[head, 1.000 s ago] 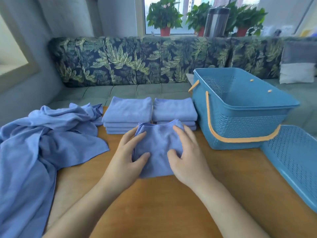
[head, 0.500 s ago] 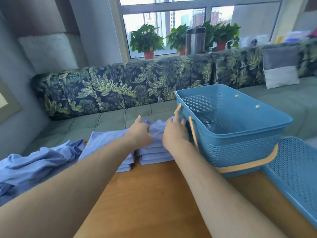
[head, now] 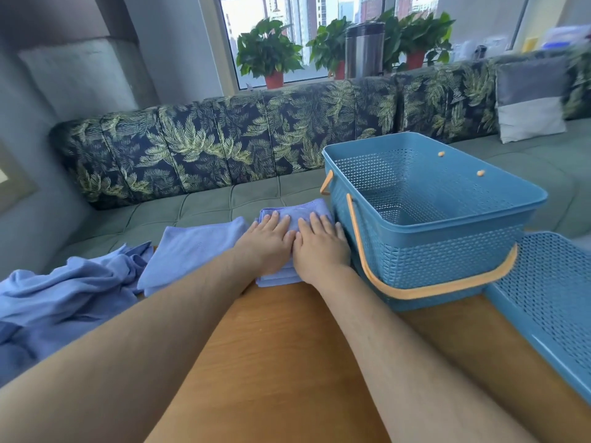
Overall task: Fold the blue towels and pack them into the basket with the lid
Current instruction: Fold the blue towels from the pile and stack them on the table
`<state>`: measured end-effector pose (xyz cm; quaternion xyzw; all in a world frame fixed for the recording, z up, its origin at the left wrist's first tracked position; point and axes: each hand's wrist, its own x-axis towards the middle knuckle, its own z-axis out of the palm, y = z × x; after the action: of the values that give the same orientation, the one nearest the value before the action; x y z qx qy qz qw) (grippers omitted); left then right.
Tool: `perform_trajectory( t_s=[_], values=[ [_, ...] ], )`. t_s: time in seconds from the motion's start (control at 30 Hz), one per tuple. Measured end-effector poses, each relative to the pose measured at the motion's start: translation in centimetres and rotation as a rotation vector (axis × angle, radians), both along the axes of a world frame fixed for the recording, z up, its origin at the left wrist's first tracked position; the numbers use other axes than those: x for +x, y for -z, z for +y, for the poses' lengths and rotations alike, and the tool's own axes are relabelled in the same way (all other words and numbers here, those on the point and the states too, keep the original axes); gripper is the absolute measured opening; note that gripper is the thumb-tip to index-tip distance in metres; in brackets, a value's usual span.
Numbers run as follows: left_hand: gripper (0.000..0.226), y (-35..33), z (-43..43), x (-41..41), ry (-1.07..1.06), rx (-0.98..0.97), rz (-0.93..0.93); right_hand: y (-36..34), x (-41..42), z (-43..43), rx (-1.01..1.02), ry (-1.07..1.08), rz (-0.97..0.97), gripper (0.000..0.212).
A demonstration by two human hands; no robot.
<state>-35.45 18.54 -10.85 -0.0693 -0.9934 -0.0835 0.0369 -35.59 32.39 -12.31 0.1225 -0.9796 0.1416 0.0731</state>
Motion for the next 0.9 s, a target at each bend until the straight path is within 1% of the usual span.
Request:
perform_trajectory(
  t_s=[0.07, 0.17, 0.23, 0.33, 0.43, 0.5, 0.6, 0.67, 0.77, 0.83, 0.9],
  values=[
    [0.052, -1.0, -0.2, 1.3, -0.037, 0.072, 0.039, -1.0, 0.8, 0.1, -0.006, -0.029, 0.041, 0.054],
    [0.050, -2.4, -1.6, 4.0, -0.012, 0.104, 0.188, -2.6, 3.7, -0.4, -0.070, -0.103, 0.148, 0.053],
    [0.049, -3.2, -3.2, 6.7, 0.003, 0.101, 0.271, -3.6, 5.8, -1.8, -0.098, -0.166, 0.180, 0.052],
    [0.047, -4.2, -5.9, 11.2, -0.052, 0.103, 0.307, -4.8, 9.0, -5.1, -0.146, -0.259, 0.183, 0.050],
    [0.041, -4.9, -9.3, 15.9, -0.142, 0.081, 0.356, -5.4, 12.3, -9.0, -0.140, -0.366, 0.159, 0.050],
    [0.040, -5.1, -11.9, 19.0, -0.217, 0.067, 0.349, -5.7, 14.4, -11.9, -0.125, -0.432, 0.124, 0.050],
    [0.048, -5.6, -16.2, 23.0, -0.320, 0.024, 0.294, -5.8, 17.1, -16.6, -0.100, -0.518, 0.118, 0.052],
    [0.042, -6.1, -19.2, 25.0, -0.397, 0.004, 0.277, -5.7, 18.5, -19.6, -0.085, -0.579, 0.107, 0.052],
    [0.039, -6.7, -23.5, 27.0, -0.530, -0.013, 0.236, -5.5, 20.2, -23.3, -0.032, -0.634, 0.085, 0.049],
    [0.035, -6.6, -26.1, 27.9, -0.632, -0.033, 0.234, -5.5, 21.1, -24.9, -0.017, -0.669, 0.056, 0.049],
    [0.032, -6.2, -28.2, 28.5, -0.742, -0.063, 0.191, -5.4, 21.6, -26.1, -0.021, -0.701, 0.029, 0.051]
  ],
)
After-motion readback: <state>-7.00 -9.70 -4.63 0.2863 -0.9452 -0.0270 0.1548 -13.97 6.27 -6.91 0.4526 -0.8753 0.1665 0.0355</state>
